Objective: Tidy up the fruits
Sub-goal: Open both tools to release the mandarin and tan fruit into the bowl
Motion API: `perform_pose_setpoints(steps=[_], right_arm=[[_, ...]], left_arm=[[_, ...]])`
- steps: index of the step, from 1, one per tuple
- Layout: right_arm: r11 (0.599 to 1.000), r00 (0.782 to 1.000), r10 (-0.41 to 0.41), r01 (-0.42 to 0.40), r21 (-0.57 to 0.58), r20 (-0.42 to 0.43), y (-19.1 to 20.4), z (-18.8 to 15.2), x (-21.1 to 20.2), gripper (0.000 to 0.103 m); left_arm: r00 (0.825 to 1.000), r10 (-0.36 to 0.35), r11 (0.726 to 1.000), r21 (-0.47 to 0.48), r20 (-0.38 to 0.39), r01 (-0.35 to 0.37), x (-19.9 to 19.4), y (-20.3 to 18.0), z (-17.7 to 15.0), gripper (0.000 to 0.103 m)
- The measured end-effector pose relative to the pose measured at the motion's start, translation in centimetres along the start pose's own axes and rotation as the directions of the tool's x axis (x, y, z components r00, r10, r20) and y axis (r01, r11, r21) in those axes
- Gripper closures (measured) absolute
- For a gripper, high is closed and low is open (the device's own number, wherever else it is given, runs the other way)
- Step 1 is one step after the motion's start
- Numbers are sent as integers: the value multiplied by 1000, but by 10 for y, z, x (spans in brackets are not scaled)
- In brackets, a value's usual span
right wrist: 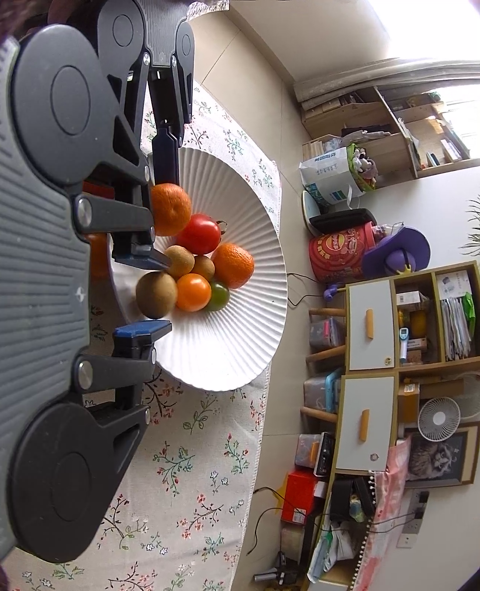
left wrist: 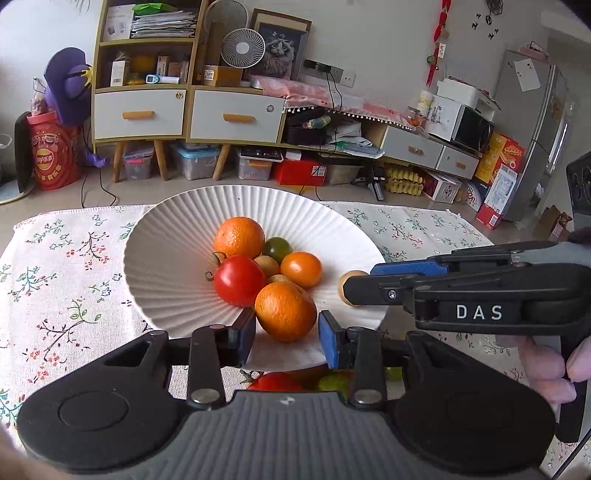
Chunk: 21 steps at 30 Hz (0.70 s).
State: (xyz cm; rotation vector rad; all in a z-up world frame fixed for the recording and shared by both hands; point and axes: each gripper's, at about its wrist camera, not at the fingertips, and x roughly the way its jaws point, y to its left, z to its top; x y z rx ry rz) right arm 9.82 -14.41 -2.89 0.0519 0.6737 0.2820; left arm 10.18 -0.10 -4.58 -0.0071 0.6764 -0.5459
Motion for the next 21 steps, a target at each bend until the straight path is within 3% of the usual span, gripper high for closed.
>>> perform_pose_setpoints(steps=[6,9,19,21], right_arm=[[1000,1000,-6,6,1,3,-1,0,-5,61],[1000,1000,-19,19,5,6,-1,0,-10,49],[999,999,-36,37,-23,16,6,-3,-25,32],[999,999,-45,45,-30,20,7,-5,-29,24]], left_arm=[[1000,-5,1000,15,-2,5,-5,-4,0,47],[1000,0,1000,21,-9,0,-8,-6,0,41],[999,50,997,51,-17,-49,-28,-16,-4,22],[998,55,997,46,-21,-54,-33,-18,-4,17]])
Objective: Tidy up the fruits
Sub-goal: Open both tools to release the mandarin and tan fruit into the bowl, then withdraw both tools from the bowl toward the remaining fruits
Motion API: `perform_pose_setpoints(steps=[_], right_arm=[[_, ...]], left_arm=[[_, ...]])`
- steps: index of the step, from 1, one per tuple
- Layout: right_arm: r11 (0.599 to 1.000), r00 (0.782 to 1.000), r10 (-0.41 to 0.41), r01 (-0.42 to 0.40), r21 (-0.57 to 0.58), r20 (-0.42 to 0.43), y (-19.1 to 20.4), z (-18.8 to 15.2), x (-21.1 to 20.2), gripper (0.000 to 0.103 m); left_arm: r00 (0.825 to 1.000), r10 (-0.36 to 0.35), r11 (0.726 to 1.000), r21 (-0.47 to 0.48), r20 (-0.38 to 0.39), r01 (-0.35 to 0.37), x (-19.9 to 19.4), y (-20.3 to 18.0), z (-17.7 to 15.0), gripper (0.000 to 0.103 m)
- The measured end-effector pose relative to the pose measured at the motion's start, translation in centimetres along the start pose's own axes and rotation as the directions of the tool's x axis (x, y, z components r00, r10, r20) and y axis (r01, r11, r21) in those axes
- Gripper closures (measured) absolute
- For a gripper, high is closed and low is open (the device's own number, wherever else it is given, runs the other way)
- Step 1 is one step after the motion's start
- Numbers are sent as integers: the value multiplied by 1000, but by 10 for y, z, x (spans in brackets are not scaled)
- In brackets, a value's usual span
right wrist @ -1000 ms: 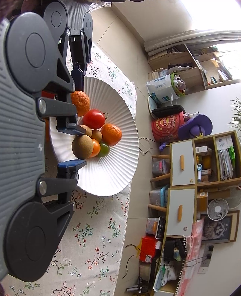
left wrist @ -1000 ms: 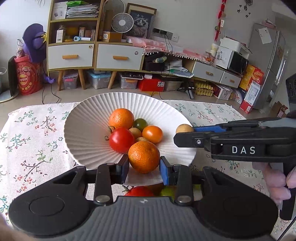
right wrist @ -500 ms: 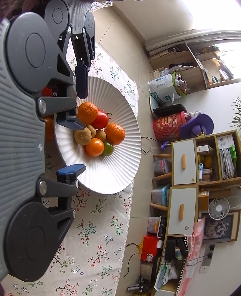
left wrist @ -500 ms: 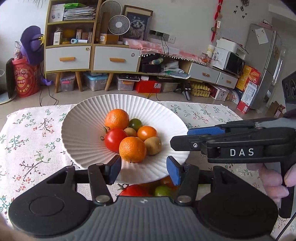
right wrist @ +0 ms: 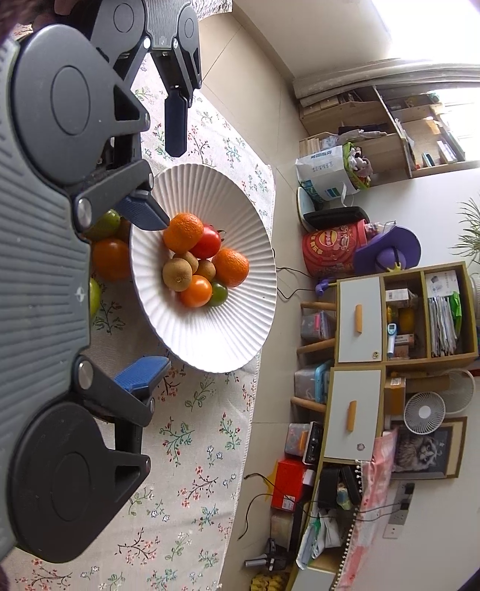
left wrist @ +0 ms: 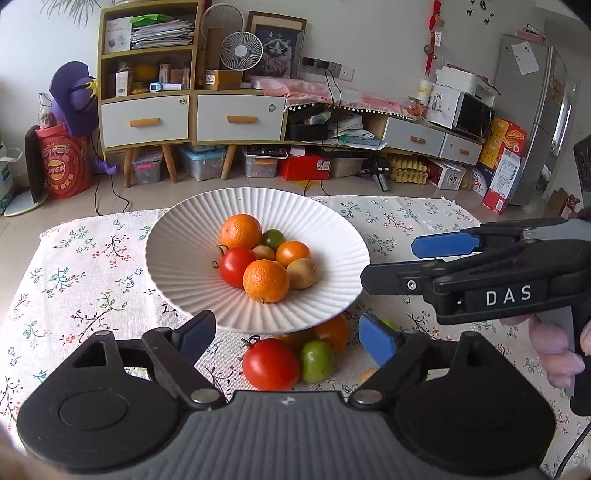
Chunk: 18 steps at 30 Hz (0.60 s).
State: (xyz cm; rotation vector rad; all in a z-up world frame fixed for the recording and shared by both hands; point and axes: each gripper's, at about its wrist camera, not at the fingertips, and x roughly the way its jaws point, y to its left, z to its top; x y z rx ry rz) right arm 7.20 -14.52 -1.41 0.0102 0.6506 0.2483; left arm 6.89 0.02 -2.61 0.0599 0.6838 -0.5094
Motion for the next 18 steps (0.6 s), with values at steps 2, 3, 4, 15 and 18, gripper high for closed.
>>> perform_pose_setpoints(steps=[2,3,4,15,18], right_arm=[[1000,1000,-5,5,-9,6,2,-2,-5,18],[1000,1000,-8,8,-13,7,2,-2,-8,15],[1000,1000,-10,10,-16,9,2,-3,-10,15],[999,1000,-17,17,-34,1,7,-15,-24,6],[999,1000,-12,11,-45,-8,10,-19,-27,5]], left_arm=[[1000,1,1000,3,-2,-1,-6,-3,-1,14],[1000,4,1000,6,-3,-4,-9,-5,-2,12],[1000,8,1000,8,-4,-7,-11,-7,-3,11],[997,61,998,35,-44,-60,-26,-18,-14,4],[996,68,997,34,-65,-66,-29,-17,-18,4]])
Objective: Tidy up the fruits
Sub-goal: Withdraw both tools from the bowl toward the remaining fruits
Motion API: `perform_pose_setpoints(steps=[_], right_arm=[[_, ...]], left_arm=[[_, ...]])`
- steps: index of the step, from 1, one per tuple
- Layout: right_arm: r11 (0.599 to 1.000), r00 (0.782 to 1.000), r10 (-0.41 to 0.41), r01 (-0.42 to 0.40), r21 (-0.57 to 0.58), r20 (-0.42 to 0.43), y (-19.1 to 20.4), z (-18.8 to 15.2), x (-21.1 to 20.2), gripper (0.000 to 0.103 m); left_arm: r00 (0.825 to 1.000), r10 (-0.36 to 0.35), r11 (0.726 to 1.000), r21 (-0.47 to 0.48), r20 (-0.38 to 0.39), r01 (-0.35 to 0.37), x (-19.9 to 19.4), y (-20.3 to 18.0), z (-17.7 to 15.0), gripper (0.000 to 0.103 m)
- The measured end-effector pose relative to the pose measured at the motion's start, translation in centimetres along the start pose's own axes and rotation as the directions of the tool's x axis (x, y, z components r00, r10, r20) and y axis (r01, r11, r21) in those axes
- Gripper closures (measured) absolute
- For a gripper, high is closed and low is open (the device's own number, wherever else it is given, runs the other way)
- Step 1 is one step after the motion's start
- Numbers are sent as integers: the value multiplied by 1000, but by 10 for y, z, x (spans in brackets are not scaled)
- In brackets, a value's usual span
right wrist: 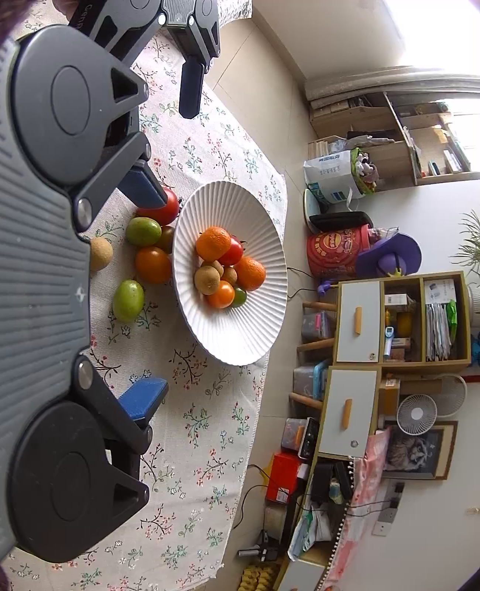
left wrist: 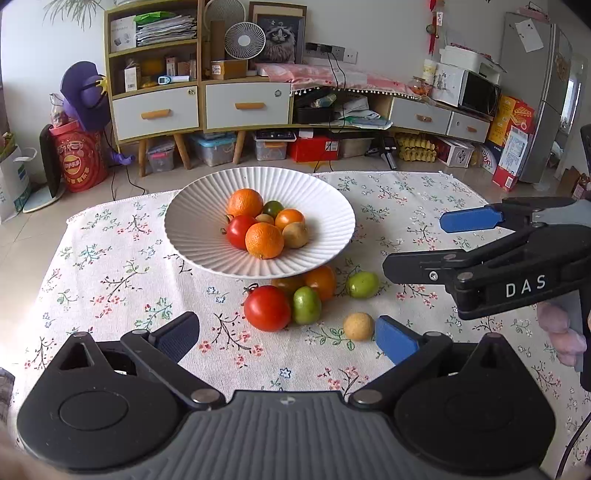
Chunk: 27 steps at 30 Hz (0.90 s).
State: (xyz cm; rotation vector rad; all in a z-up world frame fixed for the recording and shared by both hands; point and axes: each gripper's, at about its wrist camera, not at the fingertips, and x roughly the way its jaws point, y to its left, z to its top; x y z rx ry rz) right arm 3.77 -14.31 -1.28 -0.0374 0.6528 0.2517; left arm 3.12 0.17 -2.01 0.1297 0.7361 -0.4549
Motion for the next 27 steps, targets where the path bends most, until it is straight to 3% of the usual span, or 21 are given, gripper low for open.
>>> perform_pose_setpoints(steps=[27], right_arm=[[997,991,-3,-7,-76,-131,9,-43,11,2]], left_arm=[[987,80,997,21,-136,-78,4,14,-46,4]])
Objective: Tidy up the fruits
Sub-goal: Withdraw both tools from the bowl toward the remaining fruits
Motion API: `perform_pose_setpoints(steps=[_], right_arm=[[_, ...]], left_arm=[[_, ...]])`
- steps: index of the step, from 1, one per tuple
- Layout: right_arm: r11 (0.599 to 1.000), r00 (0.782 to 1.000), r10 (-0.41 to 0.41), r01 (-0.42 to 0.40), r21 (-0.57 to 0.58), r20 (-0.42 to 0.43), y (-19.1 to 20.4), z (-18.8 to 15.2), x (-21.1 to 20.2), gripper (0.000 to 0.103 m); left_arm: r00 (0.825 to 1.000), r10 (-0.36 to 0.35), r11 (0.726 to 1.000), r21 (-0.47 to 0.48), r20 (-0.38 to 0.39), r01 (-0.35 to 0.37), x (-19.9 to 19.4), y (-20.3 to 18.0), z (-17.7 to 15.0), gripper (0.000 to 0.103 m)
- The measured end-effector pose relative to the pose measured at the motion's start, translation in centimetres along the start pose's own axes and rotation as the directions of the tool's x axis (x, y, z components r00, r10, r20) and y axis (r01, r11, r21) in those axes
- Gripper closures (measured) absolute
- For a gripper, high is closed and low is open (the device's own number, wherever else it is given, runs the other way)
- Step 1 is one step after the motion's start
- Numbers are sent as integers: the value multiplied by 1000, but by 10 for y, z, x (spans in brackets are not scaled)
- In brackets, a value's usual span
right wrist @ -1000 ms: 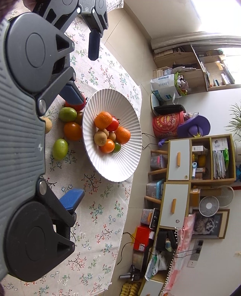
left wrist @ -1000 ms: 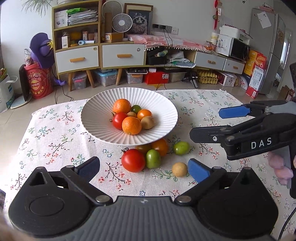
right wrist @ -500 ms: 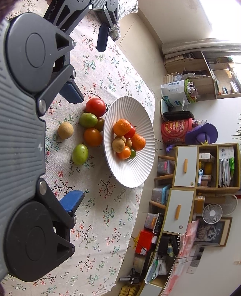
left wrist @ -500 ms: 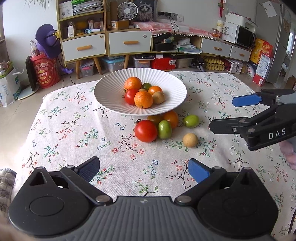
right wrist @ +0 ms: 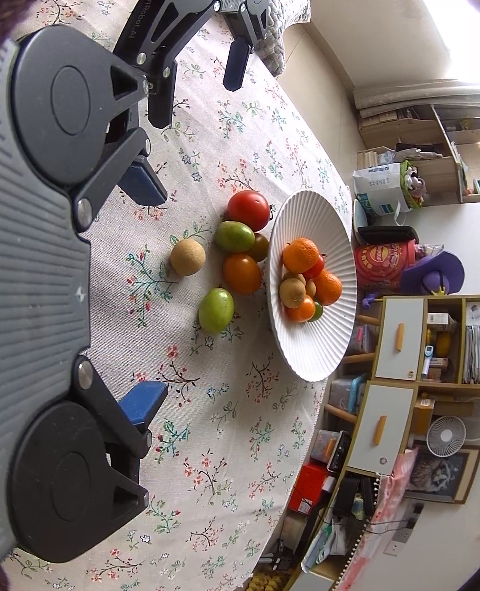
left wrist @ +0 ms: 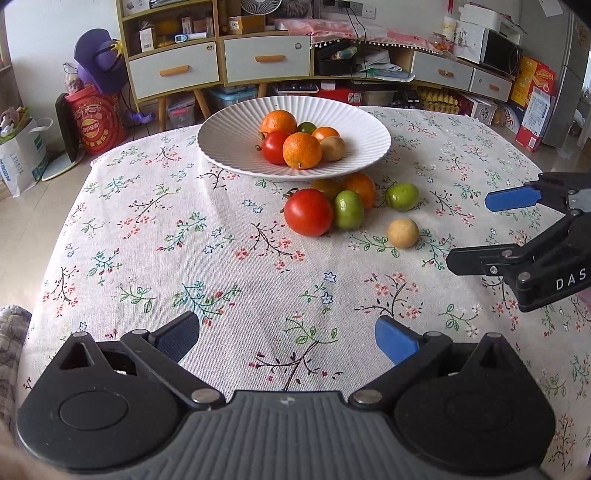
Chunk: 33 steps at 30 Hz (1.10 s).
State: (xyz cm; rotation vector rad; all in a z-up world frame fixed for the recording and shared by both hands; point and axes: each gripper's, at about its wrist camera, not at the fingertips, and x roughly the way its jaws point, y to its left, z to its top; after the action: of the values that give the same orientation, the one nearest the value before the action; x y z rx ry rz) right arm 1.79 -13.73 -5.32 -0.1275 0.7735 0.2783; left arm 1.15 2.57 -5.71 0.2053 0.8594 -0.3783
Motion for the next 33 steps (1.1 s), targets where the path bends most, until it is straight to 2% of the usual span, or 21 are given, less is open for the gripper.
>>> perform_pose_setpoints(steps=[10,17,22,29,33], right_arm=[[998,999,24,-26,-51,-32,11,-10,14,2],[997,998,55,-55,-58,-7,15,-11,22,7],[997,998,57,-55,-56,34,16,-8,23,17],[993,995,59,-49,-109,85,23,-7,25,41],[992,992,69,-58,-110,104,22,-5,27,48]], left_arm=[[999,35,999,13,-25,-35,10,7,-8,4],[998,15,1000,5,54,-15,12,11,-13,3],[996,18,999,-34,83,-15,19,15,-9,3],[992,41,998,-56,123,-34,27,14,-1,3],[990,48,998,-57,136,-40,31,12,5,3]])
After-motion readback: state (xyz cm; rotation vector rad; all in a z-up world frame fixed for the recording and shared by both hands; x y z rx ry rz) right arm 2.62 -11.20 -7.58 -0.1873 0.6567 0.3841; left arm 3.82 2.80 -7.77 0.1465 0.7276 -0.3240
